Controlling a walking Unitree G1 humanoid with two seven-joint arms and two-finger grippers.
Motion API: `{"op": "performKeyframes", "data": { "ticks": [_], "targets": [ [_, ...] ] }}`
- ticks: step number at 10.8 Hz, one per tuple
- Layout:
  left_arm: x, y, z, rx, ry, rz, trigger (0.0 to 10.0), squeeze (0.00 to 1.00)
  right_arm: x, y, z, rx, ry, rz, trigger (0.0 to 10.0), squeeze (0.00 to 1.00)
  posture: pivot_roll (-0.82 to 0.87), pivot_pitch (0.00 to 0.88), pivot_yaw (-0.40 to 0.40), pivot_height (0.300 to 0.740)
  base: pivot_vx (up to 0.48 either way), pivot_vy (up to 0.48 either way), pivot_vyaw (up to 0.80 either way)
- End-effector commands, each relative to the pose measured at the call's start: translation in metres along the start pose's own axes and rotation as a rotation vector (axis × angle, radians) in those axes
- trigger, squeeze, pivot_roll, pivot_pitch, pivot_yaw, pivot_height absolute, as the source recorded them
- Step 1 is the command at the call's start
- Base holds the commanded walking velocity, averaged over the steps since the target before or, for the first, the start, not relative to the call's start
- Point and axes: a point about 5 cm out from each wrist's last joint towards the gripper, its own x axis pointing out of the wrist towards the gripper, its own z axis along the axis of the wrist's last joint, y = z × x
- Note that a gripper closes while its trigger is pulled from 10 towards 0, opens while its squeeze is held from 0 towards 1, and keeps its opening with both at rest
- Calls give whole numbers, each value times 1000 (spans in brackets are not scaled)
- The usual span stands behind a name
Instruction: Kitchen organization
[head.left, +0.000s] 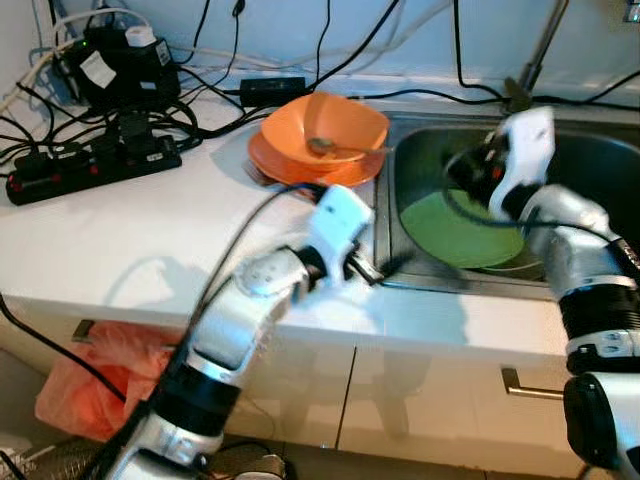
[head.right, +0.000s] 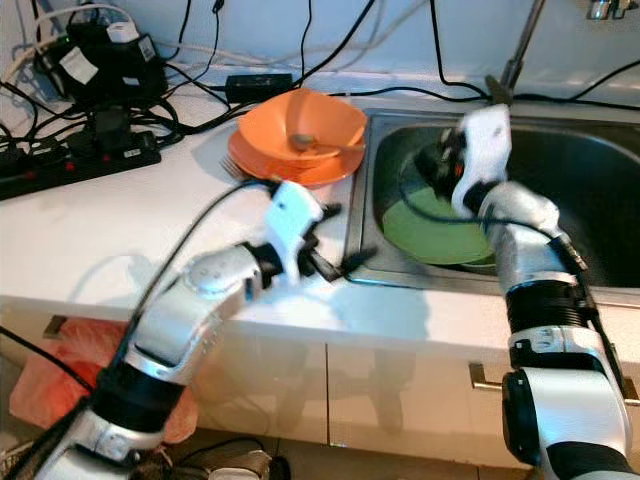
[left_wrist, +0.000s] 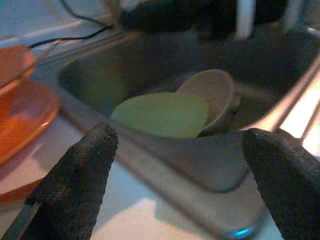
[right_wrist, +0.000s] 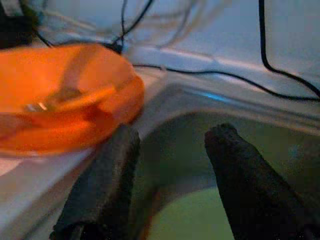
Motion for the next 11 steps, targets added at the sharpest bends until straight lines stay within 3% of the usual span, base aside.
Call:
{"op": "performKeyframes", "data": {
  "ticks": [1,3,5,6,8,10,11],
  "targets": [
    [0,10,1,8,18,54,10000,0,-4,3,3,32,-17,39,10000,1000,120,22,55,740,0,0,0],
    [-2,34,-8,-4,104,213,10000,0,-16,30,17,97,-81,239,10000,1000,114,20,51,740,0,0,0],
    [-6,60,-23,-99,206,397,10000,0,-27,41,24,125,-105,311,10000,1000,111,20,50,740,0,0,0],
    [-4,66,-24,-118,226,428,10000,0,-32,45,24,139,-103,323,10000,1000,107,19,54,740,0,0,0],
    [5,68,-19,-172,222,446,10000,0,-41,58,27,135,-103,367,10000,1000,101,18,61,740,0,0,0],
    [15,66,-6,-200,167,441,10000,0,-43,62,26,140,-97,379,10000,1000,101,20,65,740,0,0,0],
    [19,62,0,-257,149,436,10000,0,-45,64,26,143,-93,376,10000,1000,101,21,65,740,0,0,0]
  ]
}}
